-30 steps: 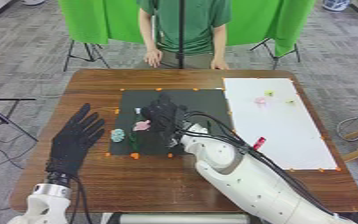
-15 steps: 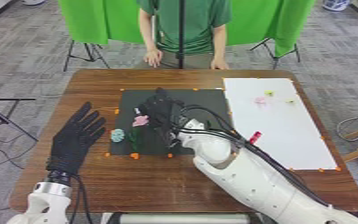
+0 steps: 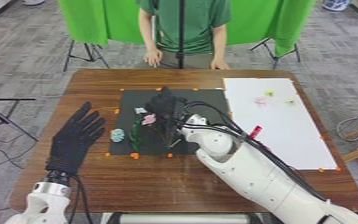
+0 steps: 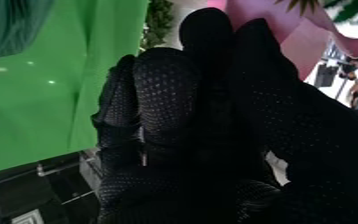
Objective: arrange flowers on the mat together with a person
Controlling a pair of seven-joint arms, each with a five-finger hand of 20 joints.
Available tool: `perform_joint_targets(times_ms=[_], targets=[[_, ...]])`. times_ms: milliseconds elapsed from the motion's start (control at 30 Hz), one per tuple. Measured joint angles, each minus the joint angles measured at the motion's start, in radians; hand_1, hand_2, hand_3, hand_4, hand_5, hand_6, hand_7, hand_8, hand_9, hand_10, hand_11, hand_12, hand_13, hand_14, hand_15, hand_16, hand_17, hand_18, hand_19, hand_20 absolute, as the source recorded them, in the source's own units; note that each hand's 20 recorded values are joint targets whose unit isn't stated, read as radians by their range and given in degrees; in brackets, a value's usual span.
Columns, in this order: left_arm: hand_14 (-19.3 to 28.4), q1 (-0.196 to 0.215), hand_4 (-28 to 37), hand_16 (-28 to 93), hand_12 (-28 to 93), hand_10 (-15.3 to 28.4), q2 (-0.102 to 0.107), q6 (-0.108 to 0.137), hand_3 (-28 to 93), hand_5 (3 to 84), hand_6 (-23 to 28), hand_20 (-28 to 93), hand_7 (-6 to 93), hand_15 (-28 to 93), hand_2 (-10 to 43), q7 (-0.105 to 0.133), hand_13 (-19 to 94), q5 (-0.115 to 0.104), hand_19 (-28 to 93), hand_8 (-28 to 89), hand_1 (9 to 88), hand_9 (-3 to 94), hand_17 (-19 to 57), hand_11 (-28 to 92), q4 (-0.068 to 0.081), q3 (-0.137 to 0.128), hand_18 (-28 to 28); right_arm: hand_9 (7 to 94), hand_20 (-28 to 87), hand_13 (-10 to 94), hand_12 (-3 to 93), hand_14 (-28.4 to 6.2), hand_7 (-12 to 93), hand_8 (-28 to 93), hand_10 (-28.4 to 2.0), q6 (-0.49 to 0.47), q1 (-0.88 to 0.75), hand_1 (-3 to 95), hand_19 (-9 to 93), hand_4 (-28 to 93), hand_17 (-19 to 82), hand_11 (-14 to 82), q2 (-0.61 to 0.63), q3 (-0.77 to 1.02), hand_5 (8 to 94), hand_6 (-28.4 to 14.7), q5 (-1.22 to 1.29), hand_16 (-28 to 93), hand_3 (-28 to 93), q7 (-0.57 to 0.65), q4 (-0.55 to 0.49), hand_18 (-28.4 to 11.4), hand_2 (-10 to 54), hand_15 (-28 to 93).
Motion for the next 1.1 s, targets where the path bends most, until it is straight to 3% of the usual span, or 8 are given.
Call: perform_joint_targets(times_ms=[300, 767, 967, 1100], targets=[[14.1, -0.001, -25.2, 3, 15, 11.0, 0.0, 0.0, 72, 29.4, 1.9, 9, 14.1, 18, 1.3, -0.002, 21, 0.001, 43, -9, 26.4, 25.6, -12.0, 13, 0.0, 0.0, 21.7, 76.9, 43, 67, 49.2, -4.1, 50, -6, -5.6, -0.023, 0.002, 47.5, 76, -28, 28, 18.8, -0.017, 0.014, 59.2, 3.4, -0.027, 30, 75, 0.02, 0.02, -15.7, -9.5, 65], [14.1, 0.0, -25.2, 3, 15, 11.0, 0.0, 0.0, 71, 29.4, 1.9, 9, 14.0, 18, 1.5, -0.001, 20, 0.001, 43, -9, 26.5, 25.6, -12.1, 13, 0.0, -0.003, 21.8, 71.0, 44, 63, 44.0, -5.3, 47, -7, -6.5, -0.022, 0.006, 43.8, 74, -28, 26, 21.8, -0.014, 0.013, 56.4, 2.8, -0.021, 24, 78, 0.061, 0.007, -16.2, -9.5, 67], [14.2, 0.011, -25.1, 3, 15, 11.0, -0.006, 0.001, 71, 29.5, 2.0, 9, 14.0, 18, 1.5, 0.001, 20, 0.001, 43, -9, 26.5, 25.6, -12.1, 13, -0.008, -0.01, 21.7, 69.1, 43, 62, 41.1, -4.8, 46, -6, -6.6, -0.074, 0.004, 43.3, 73, -28, 25, 24.2, 0.025, 0.013, 56.0, 2.6, 0.028, 24, 79, 0.098, -0.094, -15.9, -9.5, 65], [14.1, 0.022, -25.1, 3, 15, 11.1, -0.014, 0.001, 71, 29.4, 1.9, 9, 14.0, 18, 1.5, 0.002, 20, 0.001, 43, -9, 26.5, 25.7, -12.1, 13, -0.015, -0.018, 21.7, 67.8, 43, 61, 40.7, -4.1, 46, -6, -6.5, -0.026, -0.015, 43.2, 72, -28, 25, 23.9, 0.079, 0.044, 55.0, 2.5, 0.189, 28, 80, 0.095, -0.194, -15.6, -9.5, 60]])
